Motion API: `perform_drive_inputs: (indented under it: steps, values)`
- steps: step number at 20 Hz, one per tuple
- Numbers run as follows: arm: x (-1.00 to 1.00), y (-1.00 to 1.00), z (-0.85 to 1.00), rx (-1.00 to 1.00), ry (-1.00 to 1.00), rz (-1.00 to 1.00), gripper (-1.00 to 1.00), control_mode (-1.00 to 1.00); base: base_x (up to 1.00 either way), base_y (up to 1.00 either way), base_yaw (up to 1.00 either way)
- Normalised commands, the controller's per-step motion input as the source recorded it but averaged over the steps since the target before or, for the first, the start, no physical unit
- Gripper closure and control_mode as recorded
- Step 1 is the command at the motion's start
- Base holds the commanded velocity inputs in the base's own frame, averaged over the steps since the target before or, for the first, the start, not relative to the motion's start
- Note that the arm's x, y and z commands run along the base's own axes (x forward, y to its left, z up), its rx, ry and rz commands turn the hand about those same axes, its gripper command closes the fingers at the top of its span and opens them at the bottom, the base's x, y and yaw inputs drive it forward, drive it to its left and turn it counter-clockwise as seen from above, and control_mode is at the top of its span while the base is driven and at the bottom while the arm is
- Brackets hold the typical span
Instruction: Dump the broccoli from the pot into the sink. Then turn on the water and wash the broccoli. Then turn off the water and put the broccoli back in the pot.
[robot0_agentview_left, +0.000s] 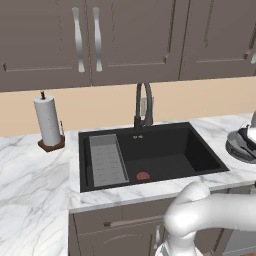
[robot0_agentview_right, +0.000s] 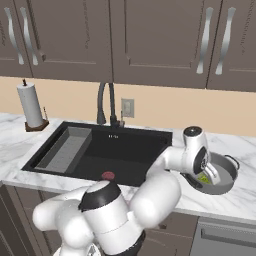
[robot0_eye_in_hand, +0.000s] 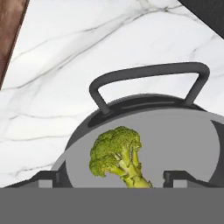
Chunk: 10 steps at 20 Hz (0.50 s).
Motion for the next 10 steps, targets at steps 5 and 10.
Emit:
perform_drive_inputs:
  steps: [5, 10]
  values:
    - [0.00, -0.15, 0.00, 0.02, 0.00, 0.00, -1.00, -1.00, 0.00, 0.00, 0.00]
    - [0.00, -0.07, 0.03, 0.03, 0.00, 0.00, -1.00, -1.00, 0.00, 0.00, 0.00]
